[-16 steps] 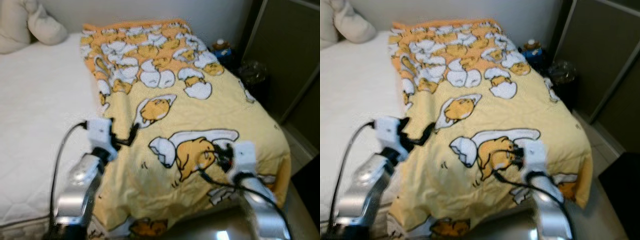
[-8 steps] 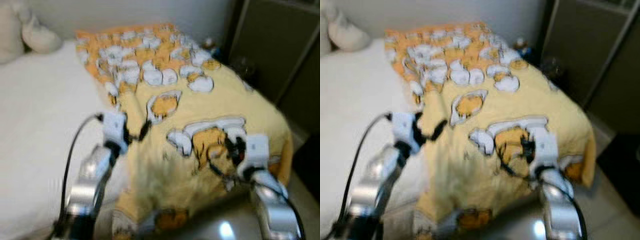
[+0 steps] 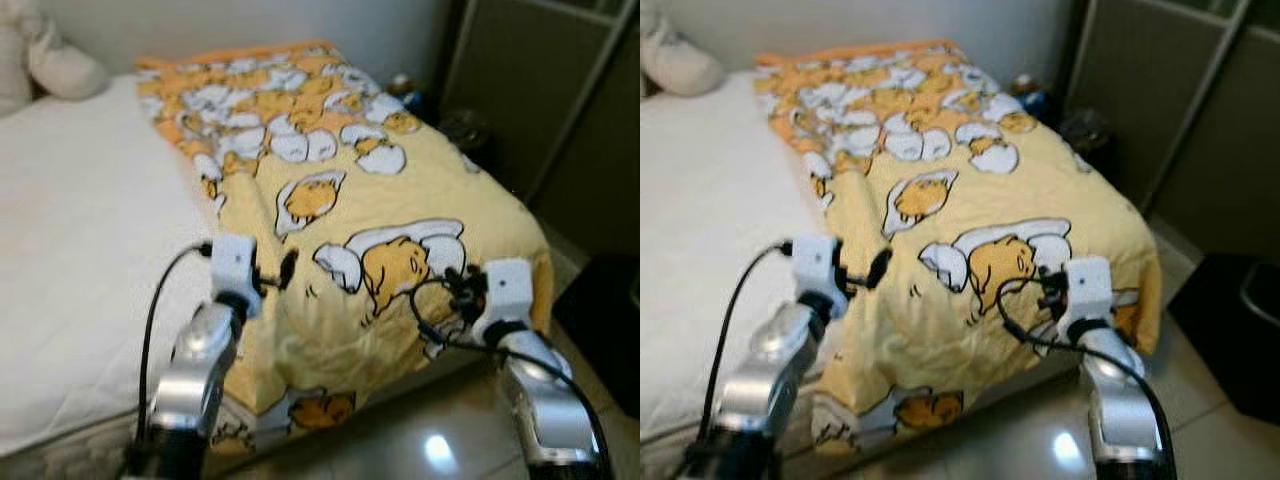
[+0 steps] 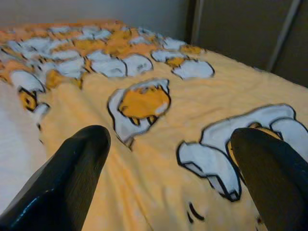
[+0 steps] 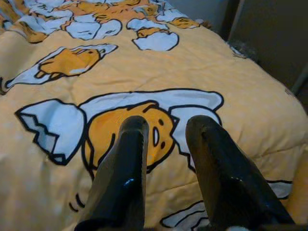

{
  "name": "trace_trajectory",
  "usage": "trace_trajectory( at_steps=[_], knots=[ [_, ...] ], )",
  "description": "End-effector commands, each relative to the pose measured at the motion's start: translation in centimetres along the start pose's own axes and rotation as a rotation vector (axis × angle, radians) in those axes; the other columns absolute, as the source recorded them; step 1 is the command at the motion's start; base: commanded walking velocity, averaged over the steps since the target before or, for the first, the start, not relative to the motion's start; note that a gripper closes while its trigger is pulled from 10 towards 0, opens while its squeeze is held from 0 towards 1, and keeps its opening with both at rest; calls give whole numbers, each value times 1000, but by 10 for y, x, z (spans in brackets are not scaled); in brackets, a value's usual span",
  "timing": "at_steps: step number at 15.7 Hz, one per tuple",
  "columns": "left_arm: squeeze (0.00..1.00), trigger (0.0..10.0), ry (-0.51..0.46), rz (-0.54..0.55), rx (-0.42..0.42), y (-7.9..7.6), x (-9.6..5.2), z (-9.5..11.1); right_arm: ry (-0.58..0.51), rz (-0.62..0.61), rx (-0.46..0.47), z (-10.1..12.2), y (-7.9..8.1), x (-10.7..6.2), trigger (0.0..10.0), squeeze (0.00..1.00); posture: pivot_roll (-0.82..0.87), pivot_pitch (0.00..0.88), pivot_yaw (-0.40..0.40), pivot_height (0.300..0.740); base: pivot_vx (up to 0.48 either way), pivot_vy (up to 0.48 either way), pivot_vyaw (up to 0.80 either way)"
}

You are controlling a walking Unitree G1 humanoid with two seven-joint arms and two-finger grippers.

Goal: Clean up the room

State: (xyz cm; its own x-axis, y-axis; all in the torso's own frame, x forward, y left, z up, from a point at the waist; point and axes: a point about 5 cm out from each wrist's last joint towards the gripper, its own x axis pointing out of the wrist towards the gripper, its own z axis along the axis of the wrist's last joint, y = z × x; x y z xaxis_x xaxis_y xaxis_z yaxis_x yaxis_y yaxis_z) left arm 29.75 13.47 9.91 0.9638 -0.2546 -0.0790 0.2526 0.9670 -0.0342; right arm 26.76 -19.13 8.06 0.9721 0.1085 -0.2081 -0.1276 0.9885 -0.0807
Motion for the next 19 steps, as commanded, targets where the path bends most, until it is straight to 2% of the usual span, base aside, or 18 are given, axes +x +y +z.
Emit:
trace_trajectory(
  at_steps=[1, 3, 4, 8, 9, 10, 11, 13, 15, 16, 17, 19],
  knots=[
    [0, 10000, 10, 32, 20, 9, 2, 0, -6, 36, -14, 3, 6, 3, 10000, 0, -113, 0, 33, 740, 0, 0, 0],
    [0, 10000, 49, 15, 68, 12, 5, -4, 5, 37, -14, 1, 6, 1, 10000, 0, -118, 0, 36, 740, 0, 0, 0],
    [0, 10000, 104, 45, 77, 18, 12, -11, 25, 35, -21, -3, 7, 0, 10000, 0, -119, 0, 36, 740, 0, 0, 0],
    [0, 10000, 228, 92, 11, 31, 35, -24, 19, 60, -21, -1, 16, -3, 10000, 0, -151, 0, 47, 740, 0, 0, 0],
    [1000, 10000, 273, 152, -88, 38, 46, -25, 16, 69, -34, 3, 17, -7, 10000, 0, -205, 16, 70, 740, 0, 0, 0],
    [1000, 10000, 293, 179, -115, 40, 51, -25, 16, 75, -50, 5, 17, -11, 10000, 0, -231, 34, 82, 740, 0, 0, 0],
    [1000, 10000, 307, 168, -96, 38, 52, -26, 16, 78, -59, 6, 16, -13, 10000, 0, -238, 40, 85, 740, 0, 0, 0],
    [1000, 10000, 370, 215, -58, 40, 49, -37, 27, 83, -90, 11, 10, -26, 10000, 0, -307, 83, 117, 740, 0, 0, 0],
    [1000, 10000, 374, 253, -92, 42, 47, -41, 15, 126, -69, 17, 10, -31, 10000, 0, -336, 108, 126, 740, 0, 0, 0],
    [1000, 10000, 388, 287, -115, 44, 43, -46, 9, 210, -26, 21, 15, -36, 10000, 0, -348, 116, 131, 740, 0, 0, 0],
    [0, 10000, 388, 337, -159, 50, 39, -50, 20, 321, -23, 24, 22, -42, 10000, 0, -364, 129, 130, 740, 0, 0, 0],
    [0, 10000, 304, 321, -488, 46, 40, -50, 34, 392, -36, 27, 24, -45, 10000, 0, -368, 141, 121, 740, 0, 0, 0]
  ],
)
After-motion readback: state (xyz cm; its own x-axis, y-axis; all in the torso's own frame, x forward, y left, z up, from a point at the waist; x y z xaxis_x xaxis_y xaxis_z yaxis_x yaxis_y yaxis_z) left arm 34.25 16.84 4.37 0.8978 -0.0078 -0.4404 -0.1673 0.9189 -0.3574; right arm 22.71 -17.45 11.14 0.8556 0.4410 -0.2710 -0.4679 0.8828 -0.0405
